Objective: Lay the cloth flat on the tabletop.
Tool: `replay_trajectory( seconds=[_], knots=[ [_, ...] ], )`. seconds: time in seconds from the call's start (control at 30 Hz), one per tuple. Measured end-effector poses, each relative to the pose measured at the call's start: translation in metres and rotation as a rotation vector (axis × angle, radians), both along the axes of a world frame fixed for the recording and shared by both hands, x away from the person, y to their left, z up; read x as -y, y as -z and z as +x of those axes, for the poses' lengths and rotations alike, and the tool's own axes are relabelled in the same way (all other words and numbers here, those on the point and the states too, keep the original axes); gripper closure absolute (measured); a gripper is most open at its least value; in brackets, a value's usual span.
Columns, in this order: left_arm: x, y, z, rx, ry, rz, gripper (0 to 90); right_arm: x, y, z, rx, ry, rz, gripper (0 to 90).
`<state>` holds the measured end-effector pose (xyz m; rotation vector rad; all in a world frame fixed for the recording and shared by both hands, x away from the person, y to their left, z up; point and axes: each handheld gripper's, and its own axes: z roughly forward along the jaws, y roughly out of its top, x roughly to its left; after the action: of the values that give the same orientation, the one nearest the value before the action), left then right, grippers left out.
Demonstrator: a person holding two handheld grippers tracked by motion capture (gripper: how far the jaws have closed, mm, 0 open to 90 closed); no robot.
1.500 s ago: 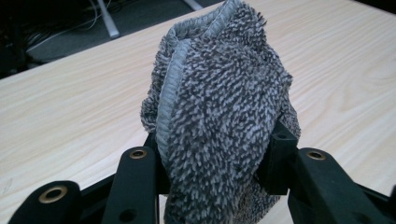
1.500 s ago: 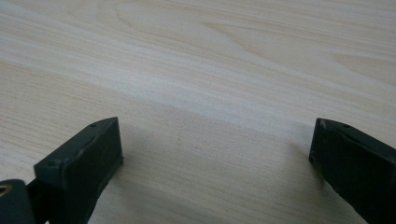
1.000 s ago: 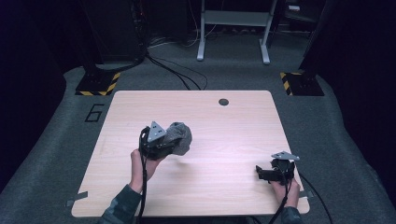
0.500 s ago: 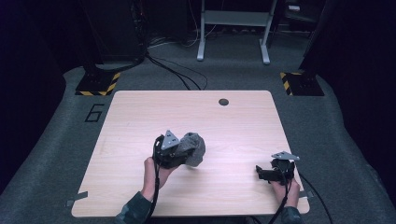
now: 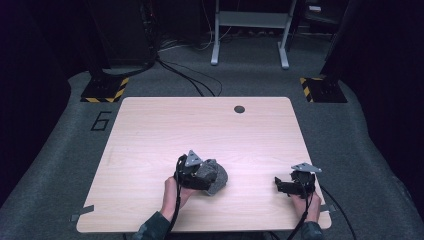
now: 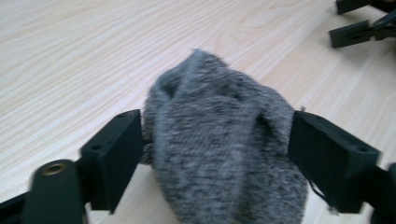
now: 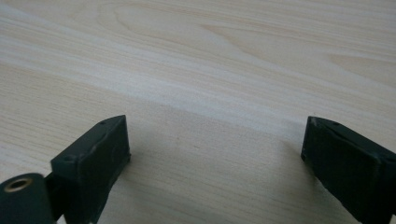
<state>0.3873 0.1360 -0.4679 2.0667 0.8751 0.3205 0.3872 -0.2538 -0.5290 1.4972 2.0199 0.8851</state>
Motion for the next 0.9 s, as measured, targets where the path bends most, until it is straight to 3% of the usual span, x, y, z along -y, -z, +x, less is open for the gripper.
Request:
replay_trajectory(
  seconds=[0.17, 0.33, 0.4, 0.47, 0.5, 0.67, 0.83, 0.9],
  knots=[
    [-0.008, -0.004, -0.006, -0.003, -0.001, -0.01, 15.6, 0.0, -0.001, -0.002, -0.006, -0.018, -0.004, 8.3],
    [-0.023, -0.007, -0.011, -0.006, -0.032, -0.035, 17.3, -0.002, -0.003, -0.003, -0.021, -0.023, -0.012, 9.3],
    [-0.035, -0.008, -0.014, -0.005, -0.049, -0.053, 19.7, -0.005, -0.006, -0.005, -0.03, -0.023, 0.045, 12.9],
    [-0.04, -0.008, -0.014, -0.009, -0.053, -0.064, 22.0, -0.009, -0.008, -0.008, -0.022, -0.028, 0.061, 13.8],
    [-0.048, -0.006, -0.015, -0.02, -0.067, -0.077, 26.4, -0.024, -0.021, -0.014, -0.009, -0.059, 0.078, 14.7],
    [-0.058, 0.002, -0.016, -0.054, -0.068, -0.099, 38.2, -0.069, -0.049, -0.025, 0.026, -0.198, 0.13, 19.4],
    [-0.058, 0.014, -0.016, -0.108, -0.056, -0.135, 41.3, -0.12, -0.065, -0.037, 0.053, -0.33, 0.151, 25.3],
    [-0.057, 0.018, -0.016, -0.115, -0.053, -0.139, 47.8, -0.138, -0.069, -0.041, 0.058, -0.38, 0.148, 28.3]
  ],
)
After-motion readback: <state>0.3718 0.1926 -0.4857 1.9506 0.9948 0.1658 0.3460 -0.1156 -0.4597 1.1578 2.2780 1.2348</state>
